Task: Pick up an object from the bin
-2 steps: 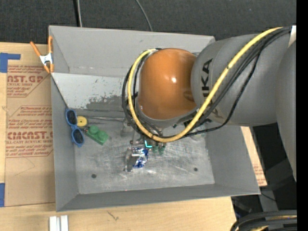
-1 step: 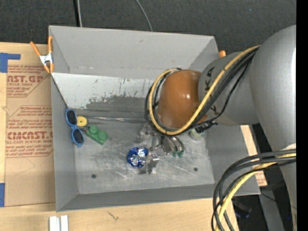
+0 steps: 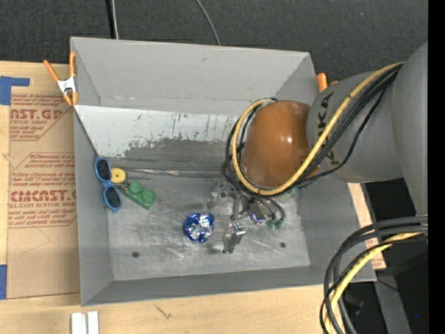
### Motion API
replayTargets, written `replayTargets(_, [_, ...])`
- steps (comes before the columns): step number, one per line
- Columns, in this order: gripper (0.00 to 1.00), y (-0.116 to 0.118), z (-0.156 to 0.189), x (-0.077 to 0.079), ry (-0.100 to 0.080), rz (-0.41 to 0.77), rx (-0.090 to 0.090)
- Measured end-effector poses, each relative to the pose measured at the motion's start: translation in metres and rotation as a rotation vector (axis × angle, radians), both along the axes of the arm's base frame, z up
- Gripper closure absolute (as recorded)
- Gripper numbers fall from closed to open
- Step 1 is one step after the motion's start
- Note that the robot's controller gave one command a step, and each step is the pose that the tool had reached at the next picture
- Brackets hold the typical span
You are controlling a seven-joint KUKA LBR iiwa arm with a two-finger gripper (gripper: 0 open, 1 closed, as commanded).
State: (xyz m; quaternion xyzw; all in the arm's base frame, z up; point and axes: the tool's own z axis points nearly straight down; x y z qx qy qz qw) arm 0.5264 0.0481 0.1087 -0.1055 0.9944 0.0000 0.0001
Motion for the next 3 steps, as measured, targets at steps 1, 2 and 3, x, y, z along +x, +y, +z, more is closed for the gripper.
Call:
replayTargets(1, [0.00, 0.043, -0.036, 0.023, -0.005, -0.147, -0.002])
replayTargets(2, [1.00, 0.044, -0.034, 0.024, -0.007, -0.148, 0.002])
replayTargets(3, [1.00, 0.017, 0.120, 0.008, -0.010, -0.131, 0.001])
